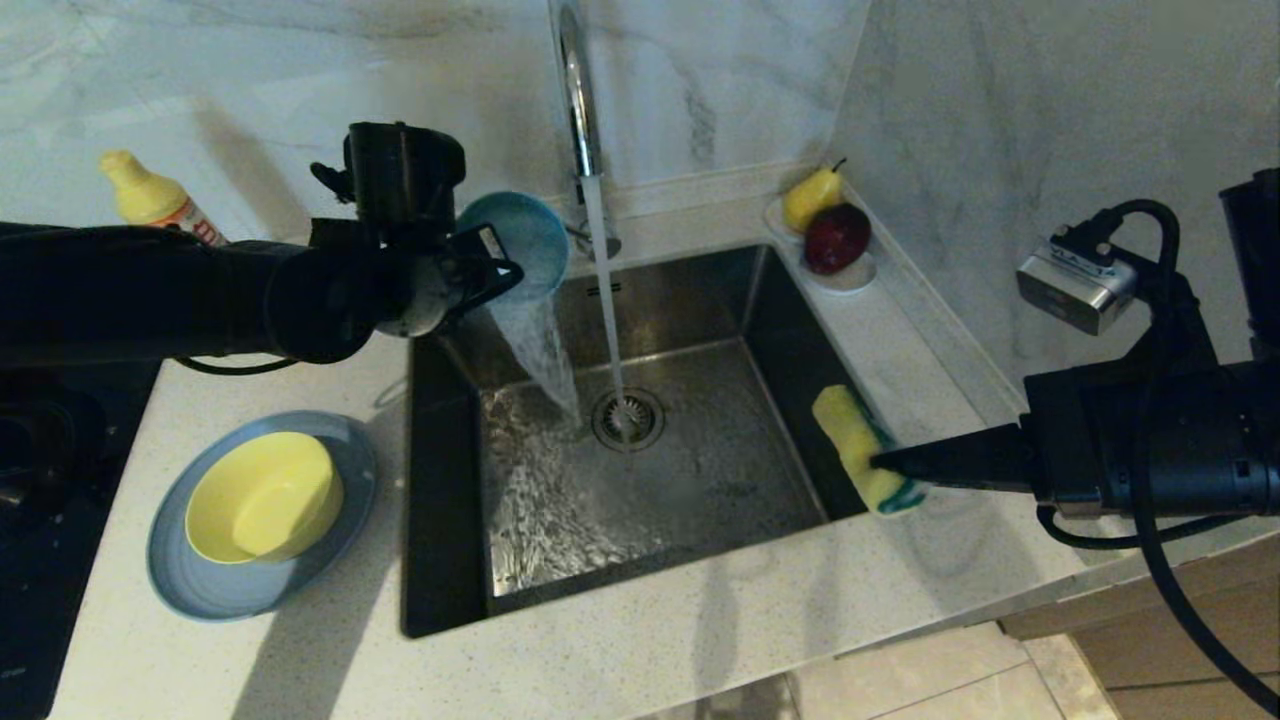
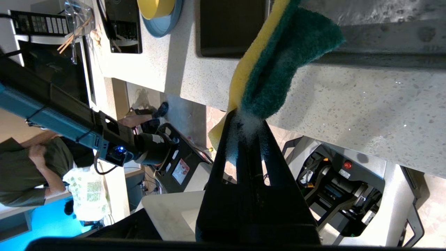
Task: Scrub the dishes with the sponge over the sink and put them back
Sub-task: Rinse the bowl
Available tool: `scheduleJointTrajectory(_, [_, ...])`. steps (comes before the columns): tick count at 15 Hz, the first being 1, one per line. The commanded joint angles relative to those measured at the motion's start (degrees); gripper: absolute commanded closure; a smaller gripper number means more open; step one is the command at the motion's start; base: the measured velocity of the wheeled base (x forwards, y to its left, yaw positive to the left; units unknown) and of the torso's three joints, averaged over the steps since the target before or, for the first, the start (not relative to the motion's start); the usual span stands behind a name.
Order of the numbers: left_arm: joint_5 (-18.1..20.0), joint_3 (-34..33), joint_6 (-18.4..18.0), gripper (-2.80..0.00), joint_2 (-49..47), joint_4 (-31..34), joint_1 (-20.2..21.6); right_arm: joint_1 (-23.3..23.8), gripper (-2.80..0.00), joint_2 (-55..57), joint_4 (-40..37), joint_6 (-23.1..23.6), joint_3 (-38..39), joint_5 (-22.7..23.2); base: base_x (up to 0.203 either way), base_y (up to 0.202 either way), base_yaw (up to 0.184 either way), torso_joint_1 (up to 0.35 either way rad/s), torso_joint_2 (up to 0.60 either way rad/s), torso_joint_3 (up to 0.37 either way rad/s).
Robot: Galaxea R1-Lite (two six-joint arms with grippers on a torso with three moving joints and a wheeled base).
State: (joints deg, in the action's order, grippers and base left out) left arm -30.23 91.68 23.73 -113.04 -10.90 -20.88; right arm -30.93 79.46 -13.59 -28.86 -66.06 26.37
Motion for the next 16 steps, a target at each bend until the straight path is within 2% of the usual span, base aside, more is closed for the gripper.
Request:
scheduleJointTrajectory(1, [-0.12,-4.31,-3.56,0.0,2.34,-7.19,0.22,0.08,0.0,0.87,0.06,-0.15,0.05,0.09,0.0,0.0,0.0,0.0,0.0,0.0])
scheduleJointTrajectory(5, [0.42,-12.74,-16.58,0.0,2.69,-29.85,0.23,0.78,0.0,1.23,-0.03,-0.06,-0.38,0.17,0.0,0.0,0.0,0.0,0.0,0.0])
scheduleJointTrajectory(6, [0.69,-13.91,-18.68,0.0,2.59,-34.19,0.23,0.78,0.0,0.93,-0.03,-0.06,-0.38,0.17,0.0,0.0,0.0,0.0,0.0,0.0])
scheduleJointTrajectory(8, [4.2,-18.48,-24.15,0.0,2.52,-45.72,0.23,0.78,0.0,0.87,-0.12,-0.06,-0.38,0.17,0.0,0.0,0.0,0.0,0.0,0.0])
scheduleJointTrajectory(9, [5.56,-19.93,-26.01,0.0,2.64,-48.4,0.23,0.78,0.0,0.87,-0.12,-0.06,-0.38,0.17,0.0,0.0,0.0,0.0,0.0,0.0])
scheduleJointTrajectory(12, [7.38,-22.17,-28.6,0.0,3.04,-54.07,0.23,0.78,0.0,1.26,0.1,0.03,-0.45,0.17,0.0,0.0,0.0,0.0,0.0,0.0])
scheduleJointTrajectory(14, [9.91,-25.65,-31.86,0.0,3.14,-62.07,0.28,0.78,0.0,2.27,0.48,0.03,-1.02,0.17,0.0,0.0,0.0,0.0,0.0,0.0])
scheduleJointTrajectory(16, [11.87,-28.09,-34.94,0.0,2.66,-67.41,0.32,0.78,0.0,2.49,0.41,0.03,-1.57,0.17,0.0,0.0,0.0,0.0,0.0,0.0])
